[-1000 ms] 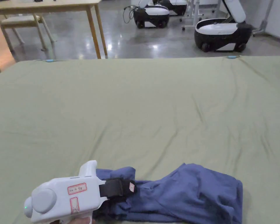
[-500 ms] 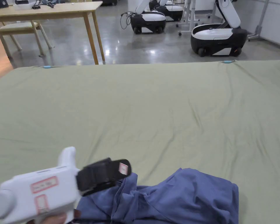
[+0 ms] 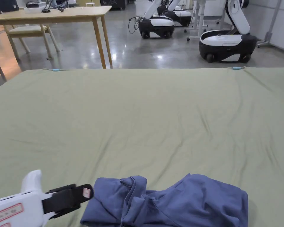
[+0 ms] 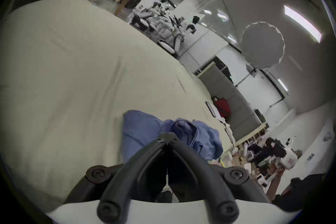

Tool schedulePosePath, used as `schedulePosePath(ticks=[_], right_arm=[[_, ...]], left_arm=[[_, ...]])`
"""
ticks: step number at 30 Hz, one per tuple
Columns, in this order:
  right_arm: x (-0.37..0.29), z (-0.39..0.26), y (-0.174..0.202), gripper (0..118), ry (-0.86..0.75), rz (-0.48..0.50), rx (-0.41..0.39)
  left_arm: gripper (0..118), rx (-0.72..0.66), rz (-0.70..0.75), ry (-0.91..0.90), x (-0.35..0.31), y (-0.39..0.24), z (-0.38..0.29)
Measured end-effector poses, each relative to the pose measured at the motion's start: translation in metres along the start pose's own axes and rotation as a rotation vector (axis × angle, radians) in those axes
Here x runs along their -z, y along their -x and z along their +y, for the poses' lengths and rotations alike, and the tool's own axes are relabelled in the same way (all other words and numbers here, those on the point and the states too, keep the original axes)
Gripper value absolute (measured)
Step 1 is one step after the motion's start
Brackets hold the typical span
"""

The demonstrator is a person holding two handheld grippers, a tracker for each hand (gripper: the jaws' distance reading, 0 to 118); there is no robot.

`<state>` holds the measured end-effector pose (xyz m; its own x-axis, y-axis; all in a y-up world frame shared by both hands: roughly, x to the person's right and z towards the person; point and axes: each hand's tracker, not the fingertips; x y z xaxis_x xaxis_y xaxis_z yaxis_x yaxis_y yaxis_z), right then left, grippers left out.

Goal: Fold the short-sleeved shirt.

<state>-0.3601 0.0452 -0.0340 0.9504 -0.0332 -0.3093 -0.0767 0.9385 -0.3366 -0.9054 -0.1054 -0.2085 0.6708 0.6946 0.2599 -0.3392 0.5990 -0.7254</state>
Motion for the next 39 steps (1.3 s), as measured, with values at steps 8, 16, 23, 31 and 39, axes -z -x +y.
schedulePosePath(ticks=[8,16,23,31,39], right_arm=[[-0.017,0.0,-0.006,4,-0.031,-0.016,0.033],[-0.02,-0.01,-0.017,4,-0.01,-0.054,0.057],[-0.021,-0.013,-0.02,4,0.007,-0.056,0.061],[-0.018,-0.003,-0.019,4,-0.014,-0.052,0.049],[0.001,0.001,-0.014,4,-0.024,0.0,0.043]], left_arm=[[0,-0.038,-0.024,0.237,0.119,-0.027,-0.021],[0,0.035,-0.03,0.296,0.153,-0.049,-0.042],[0,-0.011,-0.049,0.275,0.149,-0.05,-0.042],[0,0.037,-0.225,0.042,0.03,-0.084,0.006],[0,0.051,0.016,-0.09,-0.096,-0.053,-0.001]])
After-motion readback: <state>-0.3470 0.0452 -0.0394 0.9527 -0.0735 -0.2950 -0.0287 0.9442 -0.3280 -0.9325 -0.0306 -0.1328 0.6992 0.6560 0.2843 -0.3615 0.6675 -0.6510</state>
